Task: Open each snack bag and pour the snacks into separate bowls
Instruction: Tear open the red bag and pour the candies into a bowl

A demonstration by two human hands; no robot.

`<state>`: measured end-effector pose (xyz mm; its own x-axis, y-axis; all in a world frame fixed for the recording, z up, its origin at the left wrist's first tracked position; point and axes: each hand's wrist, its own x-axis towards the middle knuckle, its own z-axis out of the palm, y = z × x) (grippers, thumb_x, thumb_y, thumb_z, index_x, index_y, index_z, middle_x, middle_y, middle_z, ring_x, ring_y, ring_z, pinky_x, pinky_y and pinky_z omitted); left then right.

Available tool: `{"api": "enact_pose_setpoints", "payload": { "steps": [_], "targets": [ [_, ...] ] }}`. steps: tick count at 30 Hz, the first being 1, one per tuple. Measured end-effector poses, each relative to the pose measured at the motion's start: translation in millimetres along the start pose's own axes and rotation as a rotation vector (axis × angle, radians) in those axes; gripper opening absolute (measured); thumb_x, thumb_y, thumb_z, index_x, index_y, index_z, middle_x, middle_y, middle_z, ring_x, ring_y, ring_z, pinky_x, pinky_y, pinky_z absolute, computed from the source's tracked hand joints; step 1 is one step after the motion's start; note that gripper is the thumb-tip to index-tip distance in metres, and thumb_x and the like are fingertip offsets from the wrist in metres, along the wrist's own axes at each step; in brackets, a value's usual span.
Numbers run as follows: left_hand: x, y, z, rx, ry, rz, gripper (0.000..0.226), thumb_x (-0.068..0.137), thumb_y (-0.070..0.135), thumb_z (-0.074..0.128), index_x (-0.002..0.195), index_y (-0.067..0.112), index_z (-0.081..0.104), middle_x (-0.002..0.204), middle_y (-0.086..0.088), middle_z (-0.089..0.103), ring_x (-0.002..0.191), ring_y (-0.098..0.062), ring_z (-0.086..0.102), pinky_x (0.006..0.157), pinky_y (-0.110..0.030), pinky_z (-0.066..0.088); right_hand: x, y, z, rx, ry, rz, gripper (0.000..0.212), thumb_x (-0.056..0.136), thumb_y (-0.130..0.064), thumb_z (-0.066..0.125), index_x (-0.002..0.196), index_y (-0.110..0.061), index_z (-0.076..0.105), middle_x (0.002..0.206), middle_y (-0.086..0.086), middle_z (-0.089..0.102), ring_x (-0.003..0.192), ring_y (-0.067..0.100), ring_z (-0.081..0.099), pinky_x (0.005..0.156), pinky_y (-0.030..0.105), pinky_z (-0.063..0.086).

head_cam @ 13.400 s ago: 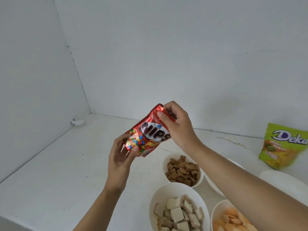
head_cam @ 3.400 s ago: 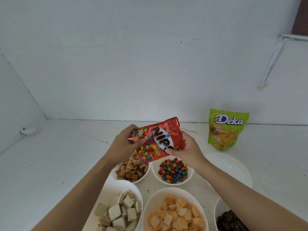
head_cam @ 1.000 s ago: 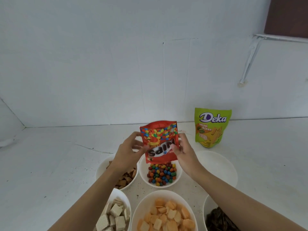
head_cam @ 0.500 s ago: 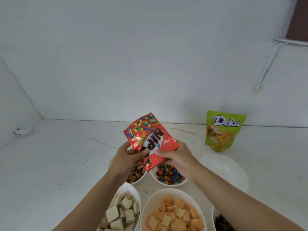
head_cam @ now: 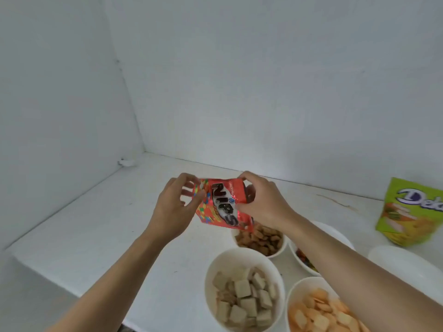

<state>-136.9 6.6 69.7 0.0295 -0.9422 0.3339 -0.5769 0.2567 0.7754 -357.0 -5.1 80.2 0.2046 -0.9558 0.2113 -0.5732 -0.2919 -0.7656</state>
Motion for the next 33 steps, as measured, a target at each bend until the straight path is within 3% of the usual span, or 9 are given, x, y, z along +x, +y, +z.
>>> {"api": "enact_pose_setpoints", "payload": {
  "steps": [6,8,11,20,33],
  "targets": [
    [-24.9,-17.9,-88.1,0.262,0.043,0.158,0.014,0.095,0.034,0.066,0.107,0.032,0.06,0.106,0.012,0.059,0.097,0.001,0.059,0.076,-0.016,0.048,9.7,-65.8,60.1,0.067,0.079,-0.275,0.026,0.091,-0.011,0.069,0.103,-0.023,0.05,0.085,-0.004,0.075,0.075,0.01,0.071,0.061,0.036,0.059],
    [-38.9,-23.1,-112.6,0.317,0.06,0.156,0.01,0.095,0.033,0.066,0.104,0.03,0.062,0.101,0.013,0.062,0.093,-0.001,0.061,0.071,-0.015,0.047,6.9,-81.9,82.4,0.068,0.049,-0.35,0.021,0.091,-0.01,0.068,0.099,-0.023,0.053,0.084,-0.005,0.073,0.076,0.015,0.069,0.064,0.04,0.056],
    [-70.2,-29.3,-144.1,0.422,0.084,0.131,0.009,0.095,0.035,0.063,0.102,0.03,0.064,0.095,0.014,0.063,0.088,-0.004,0.063,0.066,-0.024,0.05,-0.3,-101.8,112.2,0.027,-0.046,-0.449,0.016,0.091,-0.009,0.063,0.097,-0.023,0.059,0.083,-0.007,0.069,0.077,0.018,0.065,0.065,0.04,0.053],
    [-209.6,-36.5,-200.7,0.632,0.132,-0.286,0.007,0.096,0.043,0.06,0.098,0.036,0.06,0.087,0.018,0.065,0.081,-0.002,0.064,0.069,-0.036,0.058,-45.9,-150.5,187.2,0.043,-0.455,-0.6,0.018,0.095,-0.019,0.065,0.109,-0.025,0.055,0.096,-0.001,0.074,0.087,0.014,0.071,0.067,0.037,0.061],
    [-362.9,-102.3,-202.4,0.653,0.19,-0.743,0.009,0.094,0.043,0.062,0.095,0.034,0.061,0.076,0.017,0.065,0.075,-0.01,0.065,0.077,-0.037,0.057,-147.6,-140.8,323.9,-0.002,-0.758,-0.692,0.012,0.09,-0.015,0.069,0.099,-0.019,0.063,0.095,0.0,0.073,0.085,0.021,0.068,0.074,0.043,0.057]
  ]
}}
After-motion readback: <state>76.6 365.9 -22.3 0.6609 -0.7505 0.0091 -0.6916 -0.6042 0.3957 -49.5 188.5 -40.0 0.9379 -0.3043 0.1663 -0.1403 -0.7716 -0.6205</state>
